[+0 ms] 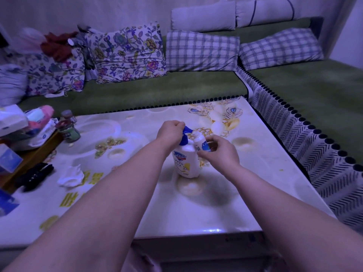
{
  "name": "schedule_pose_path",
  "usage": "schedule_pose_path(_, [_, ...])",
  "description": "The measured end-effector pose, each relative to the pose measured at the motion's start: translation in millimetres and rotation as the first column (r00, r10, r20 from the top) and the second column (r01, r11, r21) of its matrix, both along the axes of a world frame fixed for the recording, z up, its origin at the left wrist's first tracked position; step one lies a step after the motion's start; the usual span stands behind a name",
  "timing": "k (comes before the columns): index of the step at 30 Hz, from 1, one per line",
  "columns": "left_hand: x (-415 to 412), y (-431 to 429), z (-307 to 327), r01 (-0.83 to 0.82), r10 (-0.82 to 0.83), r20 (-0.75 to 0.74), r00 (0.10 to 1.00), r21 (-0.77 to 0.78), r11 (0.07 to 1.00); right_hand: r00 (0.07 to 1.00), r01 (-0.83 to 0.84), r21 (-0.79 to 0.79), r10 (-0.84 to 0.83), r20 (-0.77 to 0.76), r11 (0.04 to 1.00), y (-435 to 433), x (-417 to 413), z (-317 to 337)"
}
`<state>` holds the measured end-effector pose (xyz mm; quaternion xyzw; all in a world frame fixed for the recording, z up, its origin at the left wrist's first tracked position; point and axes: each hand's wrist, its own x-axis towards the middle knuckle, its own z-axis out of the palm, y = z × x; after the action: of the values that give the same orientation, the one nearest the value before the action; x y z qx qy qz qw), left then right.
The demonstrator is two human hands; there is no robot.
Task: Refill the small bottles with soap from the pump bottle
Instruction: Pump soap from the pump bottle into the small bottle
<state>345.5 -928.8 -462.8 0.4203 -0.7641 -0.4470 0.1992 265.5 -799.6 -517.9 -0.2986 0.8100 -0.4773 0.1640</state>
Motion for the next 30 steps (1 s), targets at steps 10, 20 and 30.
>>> schedule_pose_path(10, [2.7, 1.5, -0.9, 0.019, -0.017, -0.042, 0.999, 0.039, 0.999, 1.000, 0.004, -0.020, -0.005, -0.028, 1.000, -1.0, 1.7, 2.4])
schedule_pose_path(20, [4.9, 4.8, -4.3, 0.008, -0.006, -0.047, 0.999, 0.048, 0.999, 0.999, 0.002, 0.000, -0.002, -0.046, 1.000, -3.0, 1.6, 4.9])
schedule_pose_path(30, [5.5, 9.4, -7.5, 0.009, -0.009, -0.006, 1.000, 0.014, 1.000, 0.999, -0.015, -0.004, 0.015, 0.030, 1.000, -1.5, -4.6, -0.4])
